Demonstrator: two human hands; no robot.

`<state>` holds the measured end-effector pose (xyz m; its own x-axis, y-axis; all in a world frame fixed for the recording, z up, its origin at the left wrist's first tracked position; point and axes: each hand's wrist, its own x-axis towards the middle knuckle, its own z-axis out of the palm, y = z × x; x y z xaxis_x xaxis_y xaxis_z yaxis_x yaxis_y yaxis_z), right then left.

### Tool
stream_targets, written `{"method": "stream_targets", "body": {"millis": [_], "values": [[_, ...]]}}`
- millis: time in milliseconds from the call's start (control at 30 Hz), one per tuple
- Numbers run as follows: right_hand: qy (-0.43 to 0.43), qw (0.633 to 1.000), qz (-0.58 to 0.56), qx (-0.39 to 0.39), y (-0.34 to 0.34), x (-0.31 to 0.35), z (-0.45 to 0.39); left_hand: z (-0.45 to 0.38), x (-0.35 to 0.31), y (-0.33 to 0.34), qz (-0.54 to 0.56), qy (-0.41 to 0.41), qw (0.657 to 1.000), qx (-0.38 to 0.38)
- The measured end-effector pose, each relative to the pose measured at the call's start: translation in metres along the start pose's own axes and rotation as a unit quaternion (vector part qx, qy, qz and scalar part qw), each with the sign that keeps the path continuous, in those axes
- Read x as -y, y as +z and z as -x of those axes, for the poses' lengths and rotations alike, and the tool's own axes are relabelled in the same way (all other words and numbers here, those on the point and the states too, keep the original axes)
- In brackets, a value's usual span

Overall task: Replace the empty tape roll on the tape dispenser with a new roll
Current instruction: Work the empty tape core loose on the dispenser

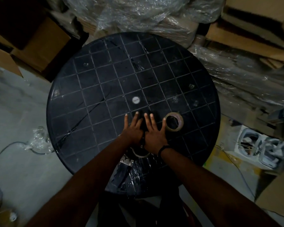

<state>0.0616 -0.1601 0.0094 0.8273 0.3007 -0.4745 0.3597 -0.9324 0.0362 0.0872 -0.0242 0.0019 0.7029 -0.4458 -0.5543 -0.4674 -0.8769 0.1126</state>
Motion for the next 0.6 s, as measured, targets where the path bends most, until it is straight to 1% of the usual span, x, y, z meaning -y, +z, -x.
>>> {"method": "stream_targets", "body": {"millis": [100, 167, 267, 367, 467, 533, 600], "values": [[0.014, 1.0, -0.017, 0.014, 0.0, 0.003, 0.002, 0.005, 0.001, 0.006, -0.008, 0.004, 0.999, -0.046], [0.031, 0.999, -0.029, 0.02, -0.001, 0.005, 0.002, 0.008, 0.003, 0.012, 0.001, -0.012, 0.999, -0.048], [0.043, 0.998, -0.042, 0.025, -0.004, 0.009, 0.002, 0.011, 0.003, 0.013, 0.016, -0.029, 0.999, -0.041], [0.04, 0.998, -0.031, 0.033, -0.007, 0.012, 0.005, 0.017, 0.002, 0.008, 0.034, -0.021, 0.999, -0.03], [0.062, 0.995, -0.046, 0.056, -0.006, 0.009, 0.007, 0.019, 0.001, 0.006, 0.034, -0.024, 0.999, -0.015], [0.068, 0.993, -0.065, 0.068, -0.007, 0.006, 0.005, 0.019, 0.002, 0.006, 0.051, -0.029, 0.998, 0.004], [0.051, 0.994, -0.072, 0.063, -0.008, 0.004, 0.004, 0.02, 0.004, 0.004, 0.064, -0.036, 0.997, 0.03]]}}
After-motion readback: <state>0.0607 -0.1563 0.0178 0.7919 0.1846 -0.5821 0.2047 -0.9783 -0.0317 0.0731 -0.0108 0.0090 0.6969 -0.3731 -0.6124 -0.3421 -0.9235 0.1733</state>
